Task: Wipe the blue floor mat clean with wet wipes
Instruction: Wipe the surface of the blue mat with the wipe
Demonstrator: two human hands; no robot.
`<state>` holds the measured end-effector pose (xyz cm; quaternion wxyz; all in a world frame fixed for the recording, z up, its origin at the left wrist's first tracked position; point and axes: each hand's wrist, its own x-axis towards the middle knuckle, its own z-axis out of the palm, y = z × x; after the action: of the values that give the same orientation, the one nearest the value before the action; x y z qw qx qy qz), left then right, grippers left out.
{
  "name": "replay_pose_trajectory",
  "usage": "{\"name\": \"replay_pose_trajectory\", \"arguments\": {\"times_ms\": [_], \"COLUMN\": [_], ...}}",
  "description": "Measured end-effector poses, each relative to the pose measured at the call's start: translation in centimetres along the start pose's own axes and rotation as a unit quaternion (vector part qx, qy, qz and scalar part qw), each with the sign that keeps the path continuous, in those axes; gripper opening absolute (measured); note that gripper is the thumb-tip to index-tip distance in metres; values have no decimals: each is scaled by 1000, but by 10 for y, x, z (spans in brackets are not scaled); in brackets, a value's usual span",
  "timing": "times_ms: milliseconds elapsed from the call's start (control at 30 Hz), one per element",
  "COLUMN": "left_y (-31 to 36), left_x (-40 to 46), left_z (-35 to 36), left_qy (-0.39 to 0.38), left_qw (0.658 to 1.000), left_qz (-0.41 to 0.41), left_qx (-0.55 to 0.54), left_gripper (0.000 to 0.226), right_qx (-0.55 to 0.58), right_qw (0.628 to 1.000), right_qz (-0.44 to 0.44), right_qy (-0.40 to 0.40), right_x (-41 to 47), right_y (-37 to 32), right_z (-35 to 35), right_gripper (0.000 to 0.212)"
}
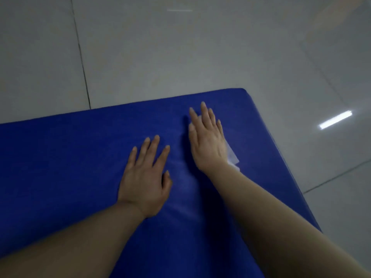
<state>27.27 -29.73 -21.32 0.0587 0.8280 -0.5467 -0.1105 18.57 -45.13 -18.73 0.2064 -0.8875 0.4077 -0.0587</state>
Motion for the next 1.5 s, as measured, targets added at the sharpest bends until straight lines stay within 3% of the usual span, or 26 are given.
{"name": "replay_pose_trajectory", "arguments": {"times_ms": [100,167,267,367,500,567,633,667,733,800,867,933,1033,1100,1167,1233,1300,1333,1400,1500], "left_y": [-2,-2,-2,-2,-2,-3,-3,-4,-5,-4,-5,-5,-3,-4,-5,-5,-4,-4,-4,-4], "left_x": [3,5,7,6,5,6,6,6,5,6,6,6,6,7,6,6,6,6,6,6], "left_z": [1,1,2,4,4,4,5,5,6,6,6,6,6,6,8,7,7,7,7,7], "left_qy": [-11,-6,3,10,13,14,12,15,18,20,19,20,25,31,32,34,33,34,37,38], "left_qw": [1000,1000,1000,1000,1000,1000,1000,1000,1000,1000,1000,1000,999,999,999,999,999,999,999,999], "left_qz": [4,5,6,10,15,17,18,17,19,21,21,21,22,24,24,24,25,25,24,25], "left_qx": [-7,-9,-3,-2,-10,-14,-14,-14,-14,-12,-5,-4,-11,-13,-16,-18,-13,-13,-15,-17], "left_gripper": [61,60,60,59,58,57,57,57,58,58,57,57,57,57,57,57,57,57,57,57], "right_qx": [-20,-53,-87,-87,-117,-134,-38,18,37,-56,-136,-168,-138,-157,-131,-56,-90,-121,-145,-119], "right_qw": [999,996,995,995,992,991,988,987,998,994,983,983,975,958,974,997,992,987,988,980], "right_qz": [37,61,40,38,-43,13,126,131,49,-43,-76,-22,171,233,163,38,-54,-74,-27,161], "right_qy": [4,-34,-40,-25,-35,9,85,96,26,-88,-99,-63,-15,49,89,25,-67,-75,-46,-8], "right_x": [-16,-31,-14,42,81,88,93,94,87,74,77,88,103,104,100,90,82,84,93,101], "right_y": [2,6,16,31,65,90,102,99,77,66,77,92,115,116,98,75,73,80,99,120], "right_z": [3,9,13,1,-17,-39,-63,-69,-63,-43,-31,-34,-48,-57,-56,-45,-31,-30,-36,-48], "right_gripper": [58,59,64,52,50,51,48,47,50,53,53,53,52,52,52,57,53,52,52,53]}}
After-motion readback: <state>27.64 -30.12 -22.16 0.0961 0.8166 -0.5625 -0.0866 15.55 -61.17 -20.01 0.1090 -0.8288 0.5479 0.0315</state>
